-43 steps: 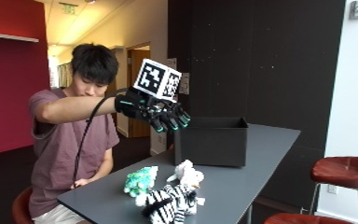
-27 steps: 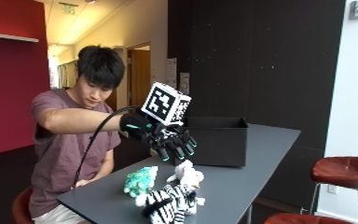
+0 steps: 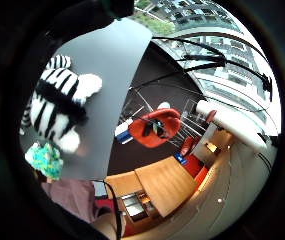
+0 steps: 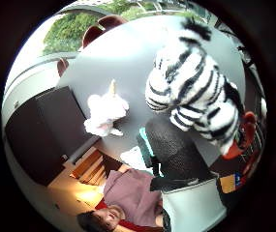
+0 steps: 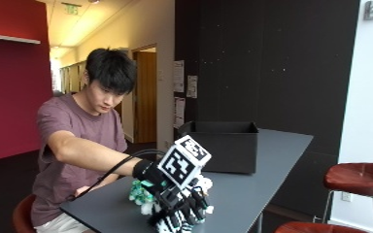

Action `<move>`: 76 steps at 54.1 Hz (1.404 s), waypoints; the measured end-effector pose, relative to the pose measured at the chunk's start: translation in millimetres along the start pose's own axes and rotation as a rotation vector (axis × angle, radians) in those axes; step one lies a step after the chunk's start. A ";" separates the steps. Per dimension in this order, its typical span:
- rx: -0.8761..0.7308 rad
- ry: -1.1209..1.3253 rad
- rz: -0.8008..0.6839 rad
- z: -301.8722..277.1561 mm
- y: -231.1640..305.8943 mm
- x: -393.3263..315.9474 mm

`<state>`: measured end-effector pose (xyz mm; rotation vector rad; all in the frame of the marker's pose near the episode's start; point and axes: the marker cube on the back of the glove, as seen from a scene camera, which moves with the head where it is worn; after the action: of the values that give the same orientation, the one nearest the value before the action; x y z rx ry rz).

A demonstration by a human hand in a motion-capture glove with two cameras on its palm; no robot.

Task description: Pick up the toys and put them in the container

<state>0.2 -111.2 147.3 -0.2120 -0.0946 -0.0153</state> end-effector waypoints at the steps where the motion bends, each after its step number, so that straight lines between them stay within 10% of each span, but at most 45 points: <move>1: -0.019 0.006 -0.001 6.2 -2.3 -0.9; 38: 0.138 -0.159 -0.067 53.0 -11.1 -10.0; 76: 0.315 -0.055 0.069 -101.4 205.8 28.2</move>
<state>42.7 68.5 8.2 0.0997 -0.1433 0.0735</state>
